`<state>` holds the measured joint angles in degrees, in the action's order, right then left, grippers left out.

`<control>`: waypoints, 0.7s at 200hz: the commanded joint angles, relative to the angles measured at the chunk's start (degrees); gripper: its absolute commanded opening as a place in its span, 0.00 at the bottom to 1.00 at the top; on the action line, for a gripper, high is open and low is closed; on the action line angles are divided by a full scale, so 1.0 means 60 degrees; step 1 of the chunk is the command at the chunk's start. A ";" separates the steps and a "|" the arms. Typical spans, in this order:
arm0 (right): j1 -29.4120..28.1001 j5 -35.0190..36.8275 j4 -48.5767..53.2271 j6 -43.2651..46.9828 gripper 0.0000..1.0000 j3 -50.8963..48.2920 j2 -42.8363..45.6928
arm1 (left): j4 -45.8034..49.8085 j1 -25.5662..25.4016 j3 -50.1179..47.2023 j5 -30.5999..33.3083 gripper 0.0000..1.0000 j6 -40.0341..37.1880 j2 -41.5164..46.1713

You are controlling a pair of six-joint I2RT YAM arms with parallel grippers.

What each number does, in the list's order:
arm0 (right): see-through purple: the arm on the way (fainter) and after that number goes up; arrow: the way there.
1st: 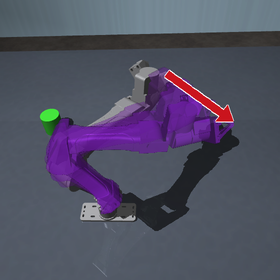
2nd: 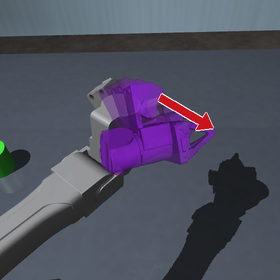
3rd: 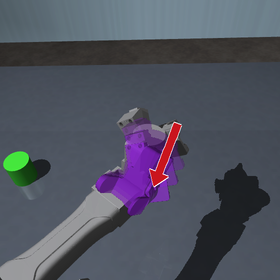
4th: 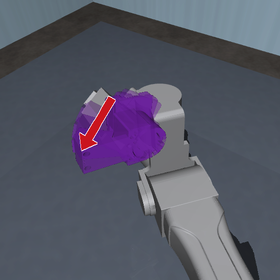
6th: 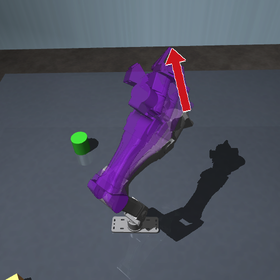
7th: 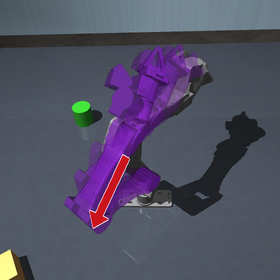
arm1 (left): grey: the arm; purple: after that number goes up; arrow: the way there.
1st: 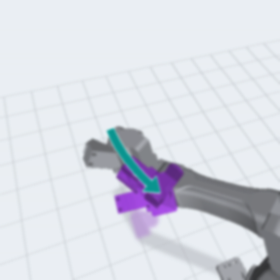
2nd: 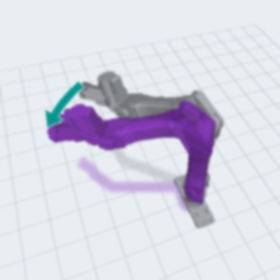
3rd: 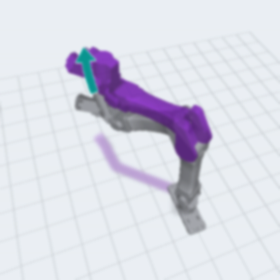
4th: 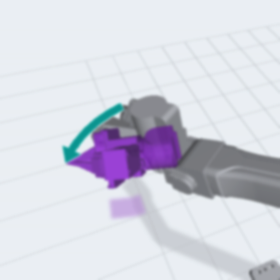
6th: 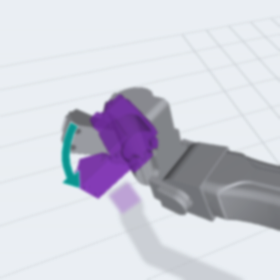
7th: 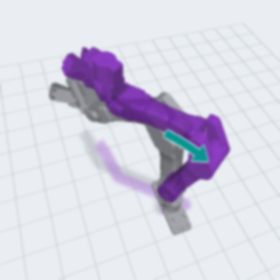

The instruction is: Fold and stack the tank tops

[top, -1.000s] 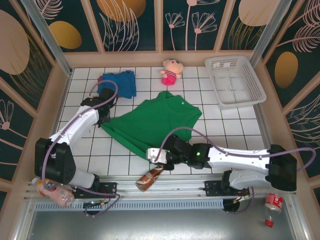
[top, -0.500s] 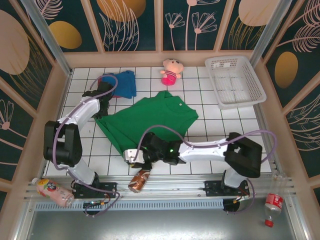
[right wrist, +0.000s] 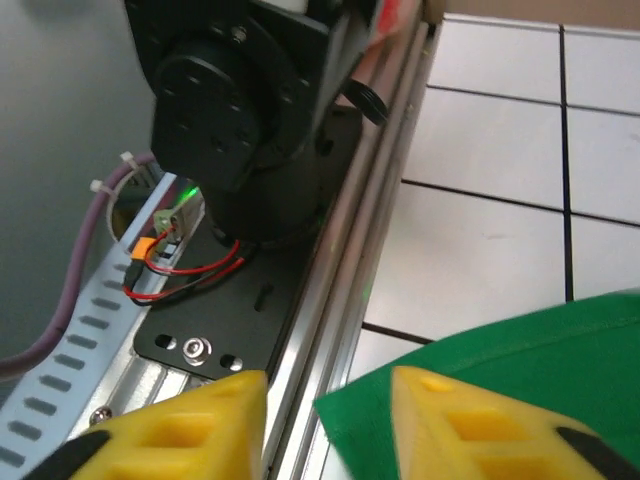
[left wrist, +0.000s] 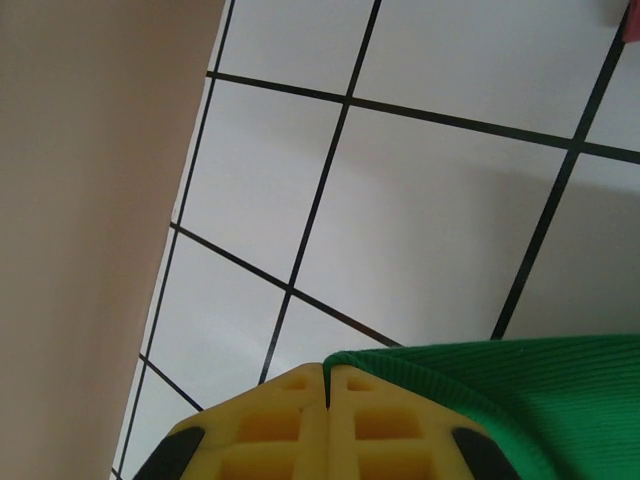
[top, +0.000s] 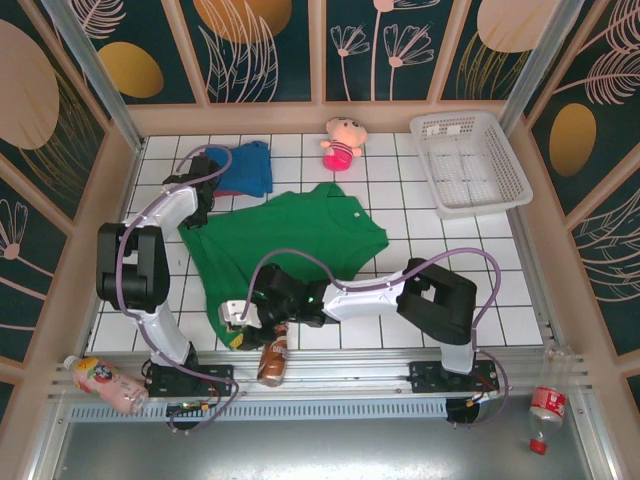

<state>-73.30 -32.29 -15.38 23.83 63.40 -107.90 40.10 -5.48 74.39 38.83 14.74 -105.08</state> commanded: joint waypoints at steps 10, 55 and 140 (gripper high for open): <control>0.0406 -0.0449 -0.0152 -0.0555 0.46 -0.0174 0.1042 | -0.0058 0.0239 0.0292 0.0560 0.10 -0.0405 -0.0633; 0.2194 0.0798 0.0065 -0.1556 0.50 -0.2175 0.3474 | 0.0239 0.0638 0.0873 0.0708 0.25 -0.0407 -0.1006; 0.6727 0.2919 0.1647 -0.3874 0.51 -0.2353 0.3048 | 0.1053 0.0497 -0.0367 -0.5787 0.49 0.1722 0.1555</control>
<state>-37.21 -18.57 -9.54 9.17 46.04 -85.36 45.32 -1.52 78.02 22.79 18.48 -104.25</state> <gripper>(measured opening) 0.527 0.474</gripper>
